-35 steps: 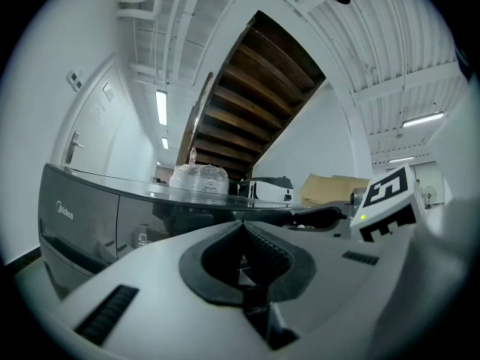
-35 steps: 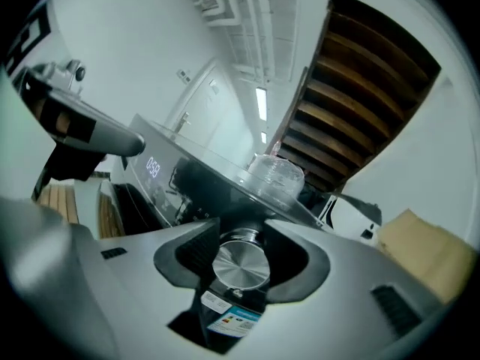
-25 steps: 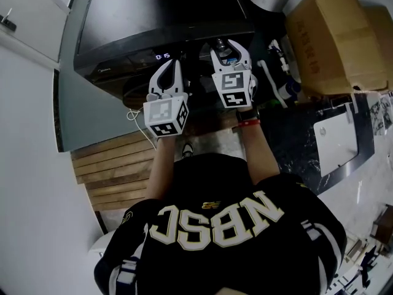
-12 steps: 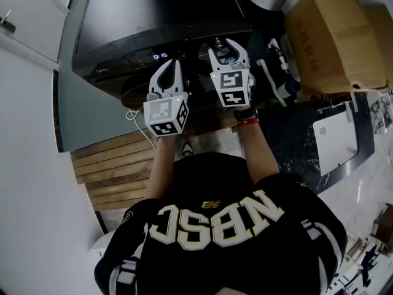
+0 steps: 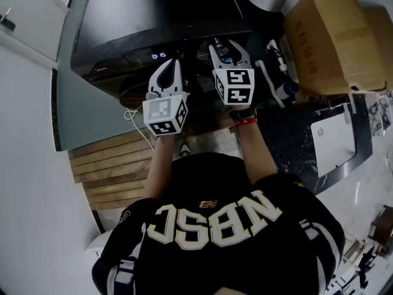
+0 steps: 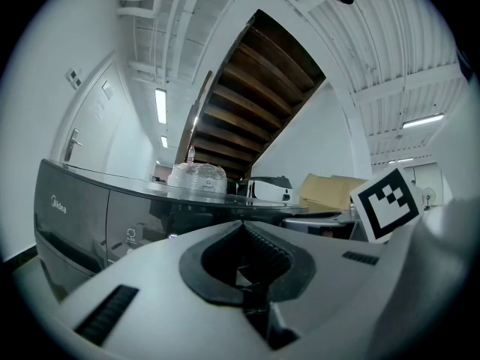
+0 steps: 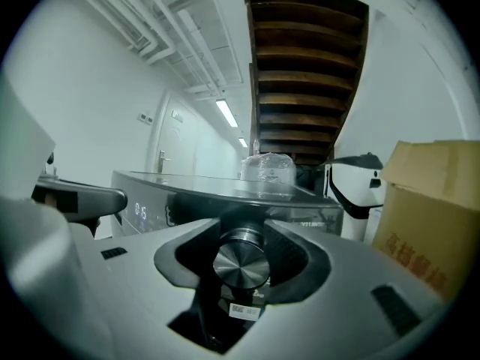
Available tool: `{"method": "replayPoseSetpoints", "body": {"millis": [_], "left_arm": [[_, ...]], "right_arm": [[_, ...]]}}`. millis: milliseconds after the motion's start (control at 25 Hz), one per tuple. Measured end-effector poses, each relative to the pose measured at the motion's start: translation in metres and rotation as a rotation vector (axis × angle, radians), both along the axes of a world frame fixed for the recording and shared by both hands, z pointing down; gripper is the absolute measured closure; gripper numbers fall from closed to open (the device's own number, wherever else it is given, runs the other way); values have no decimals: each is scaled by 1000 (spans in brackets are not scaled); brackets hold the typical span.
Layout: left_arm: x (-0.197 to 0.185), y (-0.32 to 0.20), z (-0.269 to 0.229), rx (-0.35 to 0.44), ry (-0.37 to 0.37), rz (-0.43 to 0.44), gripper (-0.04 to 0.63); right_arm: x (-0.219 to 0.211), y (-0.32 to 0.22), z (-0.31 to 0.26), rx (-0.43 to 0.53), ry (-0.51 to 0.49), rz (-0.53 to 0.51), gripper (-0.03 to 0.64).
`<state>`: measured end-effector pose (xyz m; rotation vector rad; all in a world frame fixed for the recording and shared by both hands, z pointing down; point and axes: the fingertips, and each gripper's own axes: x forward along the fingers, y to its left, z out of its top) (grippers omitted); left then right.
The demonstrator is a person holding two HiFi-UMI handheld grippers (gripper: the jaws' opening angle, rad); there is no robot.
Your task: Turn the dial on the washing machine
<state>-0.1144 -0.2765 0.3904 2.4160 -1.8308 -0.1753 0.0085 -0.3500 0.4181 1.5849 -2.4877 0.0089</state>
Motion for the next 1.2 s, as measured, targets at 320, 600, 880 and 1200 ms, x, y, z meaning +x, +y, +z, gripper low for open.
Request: {"method": "replayPoseSetpoints", "body": {"millis": [320, 600, 880, 1200], "left_arm": [[-3, 1, 2, -7, 1, -8, 581], [0, 1, 2, -9, 1, 2, 581], [1, 3, 3, -10, 0, 7, 581], [0, 3, 3, -11, 3, 9, 581]], "right_arm": [[12, -4, 3, -90, -250, 15, 428], [11, -4, 3, -86, -229, 15, 426], [12, -4, 4, -96, -250, 20, 428], [15, -2, -3, -107, -304, 51, 428]]}}
